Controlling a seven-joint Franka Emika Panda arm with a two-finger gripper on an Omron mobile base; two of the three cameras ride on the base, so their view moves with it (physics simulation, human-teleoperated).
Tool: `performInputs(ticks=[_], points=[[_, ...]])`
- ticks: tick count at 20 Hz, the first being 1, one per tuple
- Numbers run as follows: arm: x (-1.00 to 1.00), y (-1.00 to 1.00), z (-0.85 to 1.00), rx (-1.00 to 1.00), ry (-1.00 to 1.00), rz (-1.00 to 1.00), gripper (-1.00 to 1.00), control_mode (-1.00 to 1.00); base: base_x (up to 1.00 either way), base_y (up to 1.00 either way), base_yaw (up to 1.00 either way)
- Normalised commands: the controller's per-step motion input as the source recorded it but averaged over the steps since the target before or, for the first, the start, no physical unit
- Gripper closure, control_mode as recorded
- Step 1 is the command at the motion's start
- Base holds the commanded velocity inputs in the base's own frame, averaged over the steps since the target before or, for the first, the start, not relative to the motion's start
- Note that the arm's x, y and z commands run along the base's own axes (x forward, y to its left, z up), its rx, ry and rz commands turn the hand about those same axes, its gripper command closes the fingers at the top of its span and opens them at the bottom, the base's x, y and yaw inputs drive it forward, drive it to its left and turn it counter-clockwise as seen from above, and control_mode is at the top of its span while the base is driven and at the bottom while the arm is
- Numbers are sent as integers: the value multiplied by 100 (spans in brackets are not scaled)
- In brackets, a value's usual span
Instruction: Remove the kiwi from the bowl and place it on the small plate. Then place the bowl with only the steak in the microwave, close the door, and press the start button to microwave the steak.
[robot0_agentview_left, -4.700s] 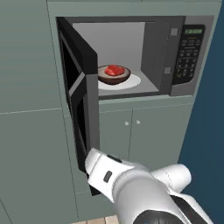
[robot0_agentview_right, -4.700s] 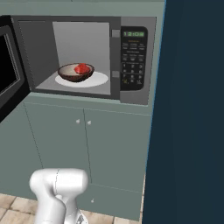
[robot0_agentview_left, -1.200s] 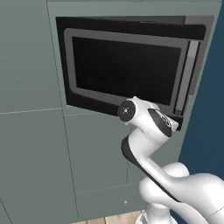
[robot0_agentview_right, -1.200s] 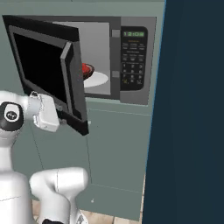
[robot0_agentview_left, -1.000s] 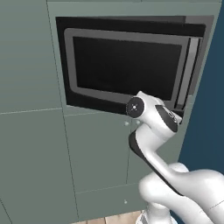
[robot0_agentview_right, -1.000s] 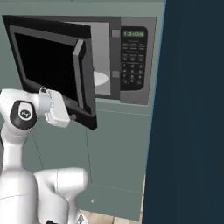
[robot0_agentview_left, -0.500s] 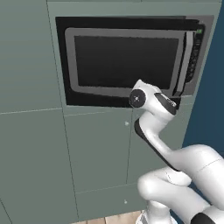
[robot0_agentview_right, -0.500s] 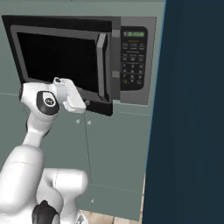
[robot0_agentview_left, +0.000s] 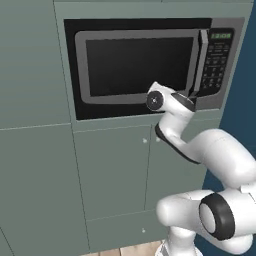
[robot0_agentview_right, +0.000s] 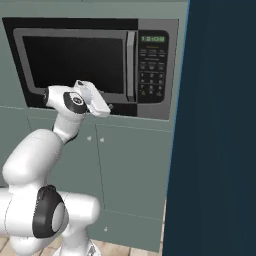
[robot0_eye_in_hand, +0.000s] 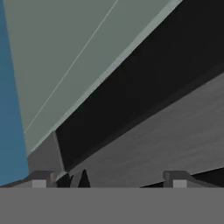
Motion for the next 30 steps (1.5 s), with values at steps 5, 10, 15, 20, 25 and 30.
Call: performInputs(ticks=[5, 10, 15, 20, 25, 30], points=[[55, 0, 0, 1, 0, 0, -100, -100, 0, 0, 0], [5, -3, 10, 1, 3, 0, -100, -100, 0, 0, 0], [-34, -13, 48, 10, 19, 0, -100, -100, 0, 0, 0], [42, 0, 9, 12, 23, 0, -100, -100, 0, 0, 0], [69, 0, 0, 13, 13, 0, -100, -100, 0, 0, 0], [31, -1, 5, 13, 4, 0, -100, -100, 0, 0, 0]])
